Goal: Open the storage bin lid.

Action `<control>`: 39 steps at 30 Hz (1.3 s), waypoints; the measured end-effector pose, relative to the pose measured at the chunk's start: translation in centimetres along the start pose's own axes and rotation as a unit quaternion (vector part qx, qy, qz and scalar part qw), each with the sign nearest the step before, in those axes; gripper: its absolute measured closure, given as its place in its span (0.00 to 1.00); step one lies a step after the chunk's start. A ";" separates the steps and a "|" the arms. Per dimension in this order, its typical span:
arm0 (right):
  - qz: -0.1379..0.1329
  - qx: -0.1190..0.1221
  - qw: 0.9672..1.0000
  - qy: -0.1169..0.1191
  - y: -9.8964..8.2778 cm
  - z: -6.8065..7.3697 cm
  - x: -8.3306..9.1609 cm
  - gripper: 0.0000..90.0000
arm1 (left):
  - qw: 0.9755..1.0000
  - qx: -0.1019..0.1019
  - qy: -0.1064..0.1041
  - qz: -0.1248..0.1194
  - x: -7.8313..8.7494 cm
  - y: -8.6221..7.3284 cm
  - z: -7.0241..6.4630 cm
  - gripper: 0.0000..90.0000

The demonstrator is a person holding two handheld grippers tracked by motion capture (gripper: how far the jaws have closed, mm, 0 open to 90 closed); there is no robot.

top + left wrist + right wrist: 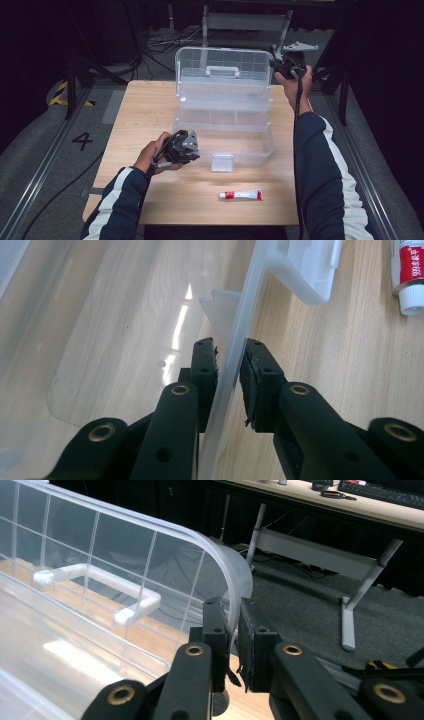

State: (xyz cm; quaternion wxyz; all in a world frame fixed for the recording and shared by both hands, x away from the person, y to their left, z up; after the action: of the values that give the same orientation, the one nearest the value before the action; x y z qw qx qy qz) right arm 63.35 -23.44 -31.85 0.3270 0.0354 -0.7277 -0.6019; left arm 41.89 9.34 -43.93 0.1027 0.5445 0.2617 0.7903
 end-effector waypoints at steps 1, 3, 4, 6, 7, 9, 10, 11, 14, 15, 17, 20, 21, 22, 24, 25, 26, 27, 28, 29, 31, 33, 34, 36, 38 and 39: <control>0.002 -0.002 1.000 0.000 0.0 -0.1 -0.2 0.92 | 1.000 0.000 0.000 0.000 0.0 0.0 0.0 0.86; 0.007 -0.003 1.000 0.000 0.1 -0.2 -0.6 0.92 | 1.000 0.001 -0.002 0.001 0.0 0.0 0.0 0.86; 0.009 -0.001 1.000 -0.001 0.1 -0.3 -0.7 0.92 | 1.000 0.002 -0.002 0.000 0.0 0.0 0.0 0.86; 0.011 0.000 1.000 -0.004 0.0 -0.4 -1.1 0.92 | 1.000 0.003 -0.002 -0.004 0.0 -0.1 0.0 0.86; 0.012 -0.001 1.000 -0.004 -0.1 -0.5 -1.2 0.92 | 1.000 0.004 -0.003 -0.007 0.0 -0.1 0.0 0.86; 0.014 -0.008 1.000 -0.002 -0.1 -0.7 -1.6 0.92 | 1.000 0.007 -0.005 -0.009 0.0 -0.1 0.1 0.86; 0.016 -0.011 1.000 -0.001 -0.1 -0.8 -1.7 0.92 | 1.000 0.007 -0.005 -0.008 0.0 -0.1 0.1 0.86; 0.019 -0.010 1.000 -0.002 -0.1 -0.8 -1.9 0.92 | 1.000 0.007 -0.006 -0.009 0.0 -0.1 0.1 0.86; 0.028 -0.007 1.000 -0.005 -0.1 -1.0 -2.4 0.92 | 1.000 0.008 -0.004 -0.012 0.0 -0.2 0.0 0.86; 0.030 -0.008 1.000 -0.003 -0.1 -1.1 -2.7 0.92 | 1.000 0.008 -0.005 -0.013 0.0 -0.2 0.0 0.86; 0.029 -0.008 1.000 -0.004 -0.2 -1.2 -2.8 0.92 | 1.000 0.009 -0.007 -0.015 0.0 -0.2 0.1 0.87; 0.027 -0.017 0.999 -0.002 -0.5 -1.4 -3.5 0.91 | 1.000 0.011 -0.009 -0.017 0.1 -0.3 0.0 0.87; 0.028 -0.023 0.999 0.002 -0.6 -1.6 -3.7 0.91 | 1.000 0.010 -0.009 -0.017 0.1 -0.3 0.0 0.87; 0.030 -0.024 0.999 0.003 -0.6 -1.7 -3.8 0.91 | 1.000 0.009 -0.010 -0.018 0.1 -0.3 0.0 0.87; 0.033 -0.024 0.999 0.003 -0.7 -1.7 -4.1 0.91 | 1.000 0.009 -0.011 -0.019 0.1 -0.3 0.0 0.87; 0.035 -0.025 0.999 0.003 -0.8 -1.8 -4.3 0.91 | 1.000 0.010 -0.014 -0.022 0.1 -0.3 -0.1 0.87; 0.037 -0.027 0.999 0.003 -1.0 -1.9 -4.7 0.91 | 1.000 0.010 -0.015 -0.023 0.1 -0.4 -0.1 0.88; 0.039 -0.028 0.999 0.004 -1.1 -2.0 -4.9 0.91 | 1.000 0.011 -0.018 -0.024 0.2 -0.4 -0.1 0.88; 0.040 -0.031 0.999 0.005 -1.2 -2.1 -5.0 0.91 | 0.999 0.010 -0.021 -0.026 0.2 -0.5 -0.1 0.88; 0.041 -0.036 0.998 0.006 -1.4 -2.1 -5.2 0.91 | 0.999 0.010 -0.021 -0.027 0.2 -0.5 -0.1 0.88; 0.042 -0.039 0.998 0.006 -1.5 -2.2 -5.3 0.91 | 0.999 0.010 -0.024 -0.026 0.3 -0.5 -0.1 0.88; 0.050 -0.042 0.998 0.003 -1.9 -2.3 -5.6 0.90 | 0.999 0.010 -0.026 -0.027 0.3 -0.6 -0.2 0.87; 0.062 -0.038 0.997 0.000 -2.2 -2.5 -5.8 0.90 | 0.999 0.010 -0.027 -0.027 0.3 -0.6 -0.2 0.87; 0.063 -0.038 0.997 0.002 -2.3 -2.6 -5.9 0.90 | 0.999 0.009 -0.027 -0.027 0.4 -0.6 -0.3 0.87; 0.067 -0.040 0.997 0.005 -2.7 -2.8 -6.2 0.90 | 0.999 0.009 -0.029 -0.030 0.3 -0.6 -0.3 0.87; 0.069 -0.042 0.997 0.008 -2.8 -2.9 -6.4 0.90 | 0.999 0.009 -0.031 -0.031 0.3 -0.6 -0.3 0.87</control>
State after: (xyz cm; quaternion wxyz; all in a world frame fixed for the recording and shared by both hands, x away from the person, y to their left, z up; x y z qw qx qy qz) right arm 68.90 -23.89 -36.98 0.3746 -0.0244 -0.6998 -0.6077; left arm 41.44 9.94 -44.06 0.1301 0.5613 0.2826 0.7669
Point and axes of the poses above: each handheld gripper's, and its own axes: x roughly backward along the jaws, y roughly out of its top, z roughly to its left, the point moved 4 cm from there along -x, roughly forward along the jaws, and after that the axes turned 7 degrees about y, right-handed, at the moved point
